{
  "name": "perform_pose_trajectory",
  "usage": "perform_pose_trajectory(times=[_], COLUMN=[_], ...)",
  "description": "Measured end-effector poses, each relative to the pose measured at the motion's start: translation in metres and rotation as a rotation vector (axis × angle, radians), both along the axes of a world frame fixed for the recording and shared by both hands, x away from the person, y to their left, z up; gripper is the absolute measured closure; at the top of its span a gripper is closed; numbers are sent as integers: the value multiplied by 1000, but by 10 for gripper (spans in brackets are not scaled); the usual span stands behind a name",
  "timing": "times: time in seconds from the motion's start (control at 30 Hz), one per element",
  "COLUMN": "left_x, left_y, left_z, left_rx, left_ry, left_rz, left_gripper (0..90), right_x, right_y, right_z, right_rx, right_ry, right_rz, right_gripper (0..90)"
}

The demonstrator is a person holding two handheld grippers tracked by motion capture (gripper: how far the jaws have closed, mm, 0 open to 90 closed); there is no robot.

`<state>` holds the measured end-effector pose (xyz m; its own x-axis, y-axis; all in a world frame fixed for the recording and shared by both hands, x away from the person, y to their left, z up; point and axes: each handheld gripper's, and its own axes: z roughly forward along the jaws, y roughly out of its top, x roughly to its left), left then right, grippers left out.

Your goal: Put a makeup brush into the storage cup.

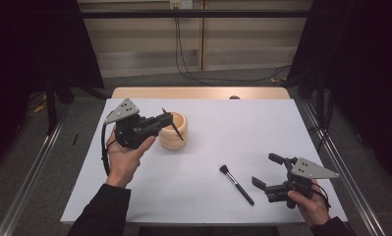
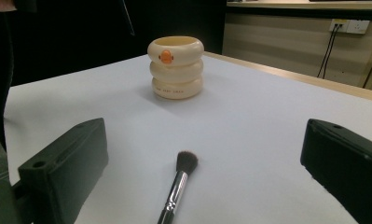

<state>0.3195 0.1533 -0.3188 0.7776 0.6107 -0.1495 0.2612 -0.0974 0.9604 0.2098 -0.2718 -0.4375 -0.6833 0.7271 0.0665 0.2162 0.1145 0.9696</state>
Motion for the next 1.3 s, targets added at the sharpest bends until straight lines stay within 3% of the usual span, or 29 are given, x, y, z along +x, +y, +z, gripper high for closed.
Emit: perform_pose_trajectory(times=[0.03,0.07,0.2,0.3,0.67,0.97,1.07,1.23,1.3], left_x=[0,2,9,15,36,52,57,62,64], left_y=[0,0,1,1,4,3,2,-1,-2], left_z=[2,3,7,7,-1,-14,-17,-21,-24], left_rx=[31,14,2,35,42,72,65,102,88], left_ry=[-8,-14,-12,-8,-1,29,35,30,39], left_rz=[16,-1,15,38,75,119,119,130,124], left_gripper=[841,841,841,841,841,841,841,841,841], right_x=[0,0,-1,-1,-1,0,0,0,0], right_y=[0,-1,-1,0,-1,0,0,0,0], right_z=[0,0,0,0,0,-1,-2,-2,-2], right_rx=[-2,0,-4,-7,-1,-6,-3,0,-1], right_ry=[2,3,3,-1,1,-2,-7,-10,-11], right_rz=[-2,1,-4,0,-1,-2,-10,-8,-7], right_gripper=[3,3,3,3,5,7,9,11,12])
